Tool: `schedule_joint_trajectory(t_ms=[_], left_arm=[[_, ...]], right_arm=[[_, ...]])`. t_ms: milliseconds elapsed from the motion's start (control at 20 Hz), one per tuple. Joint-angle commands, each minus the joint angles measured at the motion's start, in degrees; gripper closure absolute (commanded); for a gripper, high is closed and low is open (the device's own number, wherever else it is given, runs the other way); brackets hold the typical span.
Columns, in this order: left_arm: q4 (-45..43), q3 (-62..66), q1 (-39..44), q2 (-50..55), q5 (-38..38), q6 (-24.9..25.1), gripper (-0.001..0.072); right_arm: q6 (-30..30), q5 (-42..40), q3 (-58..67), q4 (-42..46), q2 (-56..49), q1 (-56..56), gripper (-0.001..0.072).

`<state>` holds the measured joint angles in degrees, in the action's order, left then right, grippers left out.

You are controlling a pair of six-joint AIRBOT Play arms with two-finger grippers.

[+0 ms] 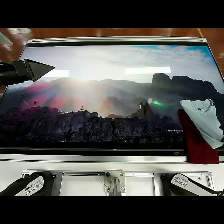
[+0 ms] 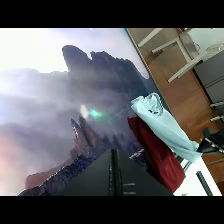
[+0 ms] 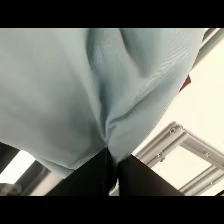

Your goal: Fold the shirts.

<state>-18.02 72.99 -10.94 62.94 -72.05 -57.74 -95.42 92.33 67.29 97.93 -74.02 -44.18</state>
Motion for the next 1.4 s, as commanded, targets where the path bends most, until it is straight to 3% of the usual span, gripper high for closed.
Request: schedule_joint_trajectory(t_ms=[0, 50, 200, 350, 400, 500, 650, 700, 750, 800, 1000, 1350], left_arm=[[0.0, -0.02, 0.02, 0.02, 0.02, 0.09, 0.0672], [0.0, -0.02, 0.02, 0.02, 0.13, 0.09, 0.0672], [-0.02, -0.02, 0.02, 0.02, 2.89, 0.09, 0.0672], [-6.19, 0.31, 1.14, 0.04, 10.1, -1.01, 0.0674], [-13.81, 0.96, 2.75, 0.28, 12.37, -4.92, 0.0675], [-36.17, 4.63, 8.39, 2.99, 11.69, -18.03, 0.0675], [-61.55, 13.22, 18.4, 11.78, -1.2, -29.42, 0.0673], [-65.2, 15.96, 21.44, 15.28, -5.66, -29.57, 0.0627], [-66.49, 17.75, 23.71, 18.08, -8.13, -29.68, 0.0283], [-66.47, 18.78, 25.44, 20.35, -9.53, -31.28, 0.0002], [-66.47, 18.97, 28.37, 24.09, -10.69, -31.67, 0.0003], [-66.45, 18.97, 28.35, 25.03, -10.69, -31.71, 0.0003]], right_arm=[[-0.22, -2.43, -5.2, 1.88, 0.02, -0.04, 0.014], [0.15, -2.51, -5.05, 2.84, 0.09, -0.04, 0.0085], [2.12, -0.13, -0.26, 6.64, 0.09, -0.04, 0.0087], [4.07, -2.62, 13.64, 0.87, 0.13, 0.5, 0.009], [4.92, -5.14, 18.18, -3.96, 0.52, 1.49, 0.009], [5.53, -12.85, 23.3, -11.74, 2.71, 5.79, 0.0089], [5.9, -15.72, 23.06, -15.34, 4.76, 18.8, 0.0087], [6.69, -14.45, 21.59, -14.8, 4.57, 23.3, 0.0035], [5.99, -13.14, 19.45, -14.16, 4.09, 26.86, 0.0034], [5.03, -11.04, 17.59, -14.27, 3.32, 28.94, 0.0034], [4.52, -3.93, 13.05, -15.65, 0.66, 31.23, 0.0035], [4.57, -4.04, 13.05, -15.15, 0.63, 31.15, 0.0035]])
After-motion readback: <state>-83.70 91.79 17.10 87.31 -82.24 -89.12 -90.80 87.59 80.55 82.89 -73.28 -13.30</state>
